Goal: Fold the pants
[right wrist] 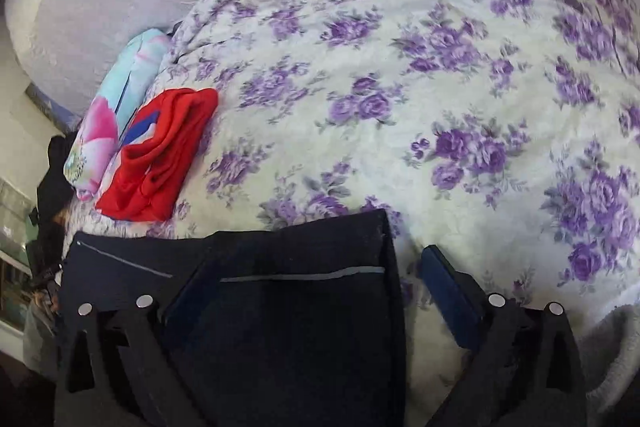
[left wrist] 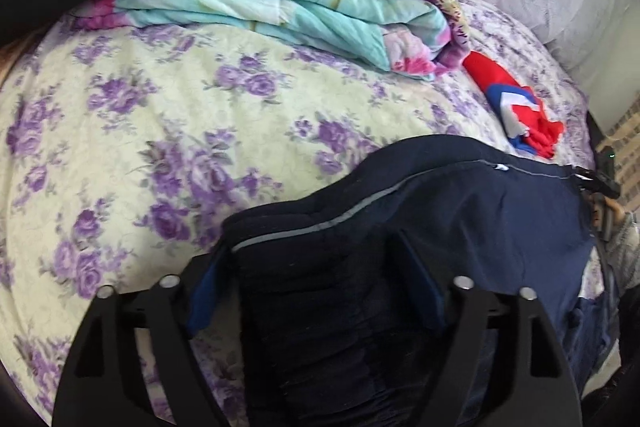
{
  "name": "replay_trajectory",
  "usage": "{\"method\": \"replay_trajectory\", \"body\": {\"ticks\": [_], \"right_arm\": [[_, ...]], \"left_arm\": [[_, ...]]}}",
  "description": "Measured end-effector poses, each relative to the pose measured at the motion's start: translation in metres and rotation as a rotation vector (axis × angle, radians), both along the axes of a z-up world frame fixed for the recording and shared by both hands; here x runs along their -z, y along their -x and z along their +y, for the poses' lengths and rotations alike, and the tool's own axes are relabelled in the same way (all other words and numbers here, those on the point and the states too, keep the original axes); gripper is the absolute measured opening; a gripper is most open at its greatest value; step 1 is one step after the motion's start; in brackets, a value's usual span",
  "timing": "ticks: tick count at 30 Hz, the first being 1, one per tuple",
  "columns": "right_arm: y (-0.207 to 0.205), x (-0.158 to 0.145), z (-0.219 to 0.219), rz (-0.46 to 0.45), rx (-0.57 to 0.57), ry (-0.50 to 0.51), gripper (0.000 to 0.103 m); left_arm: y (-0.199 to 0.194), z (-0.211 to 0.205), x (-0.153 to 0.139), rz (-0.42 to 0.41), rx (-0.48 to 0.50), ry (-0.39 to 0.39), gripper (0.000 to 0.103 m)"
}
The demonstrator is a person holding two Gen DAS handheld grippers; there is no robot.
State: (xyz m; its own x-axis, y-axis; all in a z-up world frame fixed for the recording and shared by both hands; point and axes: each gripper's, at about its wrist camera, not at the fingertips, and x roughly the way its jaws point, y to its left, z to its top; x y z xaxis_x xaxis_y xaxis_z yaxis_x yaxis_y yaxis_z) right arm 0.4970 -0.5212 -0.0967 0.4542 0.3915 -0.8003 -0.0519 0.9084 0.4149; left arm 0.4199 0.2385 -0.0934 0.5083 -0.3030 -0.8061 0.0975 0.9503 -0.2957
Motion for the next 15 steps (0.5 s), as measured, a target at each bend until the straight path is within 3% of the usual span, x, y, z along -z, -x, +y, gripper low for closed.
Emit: {"method": "replay_trajectory", "body": {"ticks": [4, 5, 6, 7, 8, 11, 13, 15], "right_arm": [[0.001, -0.002, 0.003, 0.018, -0.011, 0.015, 0.100], [0.003, -0.003, 0.004, 0.010, -0.007, 0.004, 0.095], [0.005, -0.004, 0.006, 0.005, -0.014, -0.001, 0.086], [0.007, -0.006, 0.006, 0.000, -0.022, 0.010, 0.063], [0.008, -0.006, 0.005, -0.003, -0.015, 0.020, 0.048], [0.008, -0.005, -0.001, -0.016, 0.013, 0.004, 0.028], [0.009, -0.008, -0.001, -0.036, 0.010, 0.009, 0.017], [0.011, -0.012, 0.000, -0.059, 0.007, 0.020, 0.013]], "left_arm": [[-0.004, -0.013, 0.000, 0.021, 0.023, -0.081, 0.085], [-0.005, -0.019, 0.000, 0.028, 0.021, -0.120, 0.084], [-0.005, -0.021, -0.001, 0.033, 0.007, -0.138, 0.082], [-0.006, -0.021, -0.002, 0.035, -0.014, -0.146, 0.075], [-0.006, -0.018, -0.003, 0.033, -0.038, -0.143, 0.065], [-0.003, -0.006, -0.006, 0.017, -0.080, -0.057, 0.055], [0.000, -0.007, -0.006, 0.000, -0.082, -0.057, 0.054], [0.002, -0.007, -0.008, -0.020, -0.089, -0.050, 0.052]]}}
